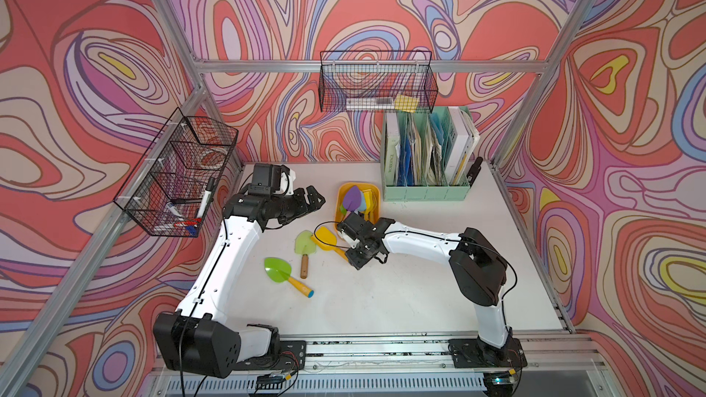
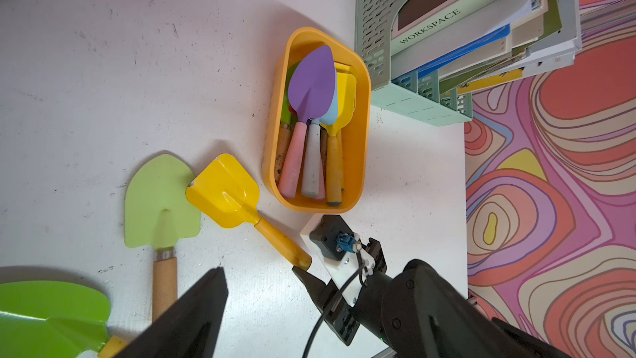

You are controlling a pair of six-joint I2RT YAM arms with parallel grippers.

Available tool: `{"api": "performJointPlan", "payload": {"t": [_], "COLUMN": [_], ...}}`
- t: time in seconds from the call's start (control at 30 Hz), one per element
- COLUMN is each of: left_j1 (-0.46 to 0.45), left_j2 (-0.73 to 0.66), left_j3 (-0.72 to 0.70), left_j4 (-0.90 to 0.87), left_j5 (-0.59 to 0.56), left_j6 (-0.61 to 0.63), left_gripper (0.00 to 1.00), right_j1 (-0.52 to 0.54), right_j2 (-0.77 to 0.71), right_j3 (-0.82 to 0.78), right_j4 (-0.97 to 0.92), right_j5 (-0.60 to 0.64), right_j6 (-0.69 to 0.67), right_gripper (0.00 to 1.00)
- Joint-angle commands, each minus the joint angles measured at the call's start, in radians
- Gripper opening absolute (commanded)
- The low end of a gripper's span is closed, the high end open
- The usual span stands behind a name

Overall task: Put the shovel into the storage box
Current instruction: Pick up the shovel from the center of the board.

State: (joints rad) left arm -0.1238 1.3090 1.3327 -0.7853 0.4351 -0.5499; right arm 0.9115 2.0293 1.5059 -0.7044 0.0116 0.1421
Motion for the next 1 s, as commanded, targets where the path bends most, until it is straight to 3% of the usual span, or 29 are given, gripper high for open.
{"api": "performJointPlan", "payload": {"t": [0.0, 0.33, 0.53, 0.83, 0.97], "left_j1": [0.009, 0.013, 0.015, 0.015, 0.015], "left_j2": [-0.019, -0.019, -0.017, -0.026, -0.038], "left_j3": [-0.007, -0.003, -0.003, -0.005, -0.009], "left_j4": [-0.022, -0.035, -0.040, -0.052, -0.056], "left_j5": [0.002, 0.007, 0.011, 0.007, -0.003], "left_j6": [0.015, 0.027, 0.028, 0.028, 0.021], "left_gripper": [0.91, 0.91, 0.91, 0.91, 0.91], "right_j1": [0.004, 0.003, 0.004, 0.007, 0.019], "right_j2": [0.037, 0.100, 0.106, 0.077, 0.058], "right_j3": [0.035, 0.056, 0.054, 0.040, 0.040], "right_j4": [0.019, 0.043, 0.048, 0.048, 0.035], "right_j5": [-0.007, -0.032, -0.041, -0.072, -0.094], "right_j6": [-0.015, -0.016, -0.015, -0.013, -0.030], "right_gripper": [0.51, 0.45, 0.31, 0.00, 0.00]}}
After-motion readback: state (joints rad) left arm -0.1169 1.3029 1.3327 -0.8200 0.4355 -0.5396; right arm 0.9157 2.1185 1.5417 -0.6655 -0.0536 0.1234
